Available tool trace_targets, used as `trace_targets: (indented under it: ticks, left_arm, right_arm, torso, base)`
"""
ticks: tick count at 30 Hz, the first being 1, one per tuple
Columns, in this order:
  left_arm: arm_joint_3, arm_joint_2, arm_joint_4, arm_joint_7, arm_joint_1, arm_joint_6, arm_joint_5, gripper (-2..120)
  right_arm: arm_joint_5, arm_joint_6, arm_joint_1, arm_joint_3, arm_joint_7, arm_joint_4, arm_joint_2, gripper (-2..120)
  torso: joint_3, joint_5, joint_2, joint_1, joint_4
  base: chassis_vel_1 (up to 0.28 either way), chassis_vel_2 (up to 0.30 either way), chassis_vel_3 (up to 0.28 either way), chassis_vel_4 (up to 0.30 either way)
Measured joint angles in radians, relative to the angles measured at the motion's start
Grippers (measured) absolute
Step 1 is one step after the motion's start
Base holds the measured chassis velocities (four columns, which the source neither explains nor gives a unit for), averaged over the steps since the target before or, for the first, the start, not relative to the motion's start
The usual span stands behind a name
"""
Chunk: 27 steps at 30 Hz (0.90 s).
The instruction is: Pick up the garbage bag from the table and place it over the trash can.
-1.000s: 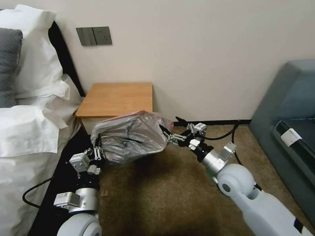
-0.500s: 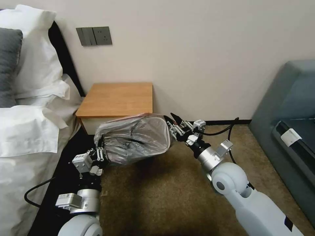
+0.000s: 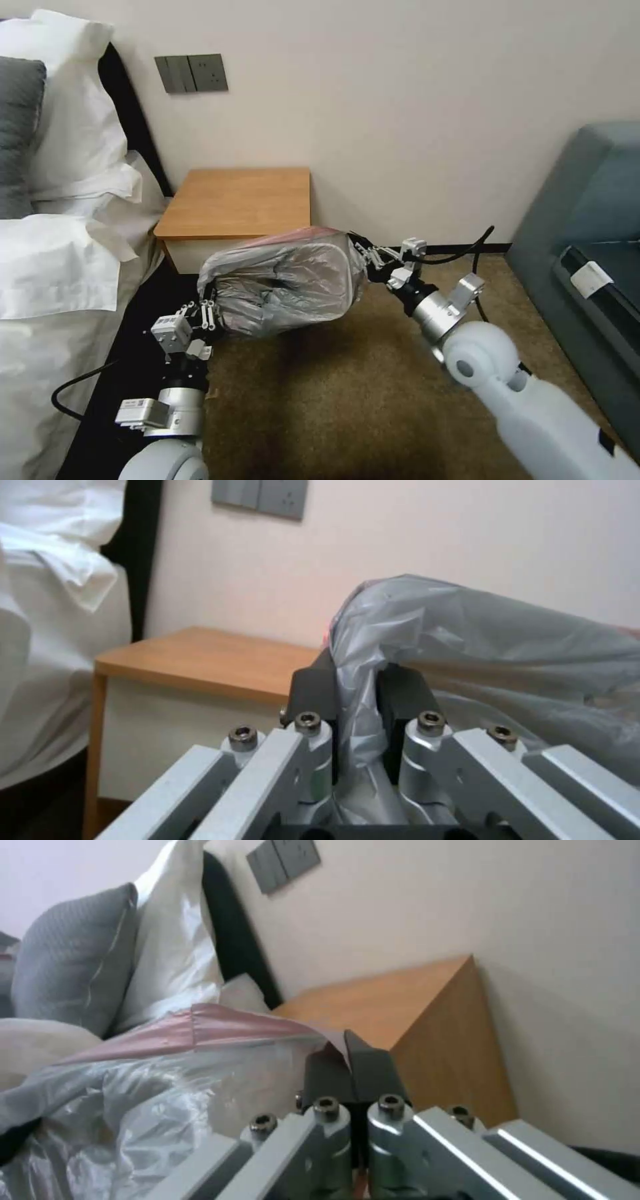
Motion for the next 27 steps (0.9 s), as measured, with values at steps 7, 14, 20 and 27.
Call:
trace_targets:
  ticks: [7,14,20,27]
  left_arm:
    - [0.005,-0.003,0.000,0.035,0.003,-0.010,-0.010,9]
    - [0.010,-0.003,-0.002,0.059,0.009,-0.013,-0.029,9]
    - [0.007,-0.001,-0.001,0.076,0.011,-0.015,-0.063,9]
    - [0.007,-0.001,-0.001,0.092,0.010,-0.015,-0.077,9]
  right_arm:
    - [0.082,-0.061,0.054,-0.011,-0.024,-0.034,-0.059,0]
    - [0.103,-0.100,0.102,-0.039,-0.040,-0.088,-0.050,0]
    - [0.098,-0.125,0.135,-0.079,-0.051,-0.143,-0.009,0]
    - [0.054,-0.128,0.170,-0.126,-0.074,-0.206,0.025,0]
  torso:
    - [0.000,-0.0001,0.000,0.000,0.0000]
    - [0.000,-0.0001,0.000,0.000,0.0000]
    - [0.000,-0.0001,0.000,0.000,0.0002]
    - [0.000,-0.0002,0.000,0.000,0.0001]
  base:
    - [0.000,0.000,0.000,0.000]
    - [0.000,0.000,0.000,0.000]
    - [0.000,0.000,0.000,0.000]
    - [0.000,0.000,0.000,0.000]
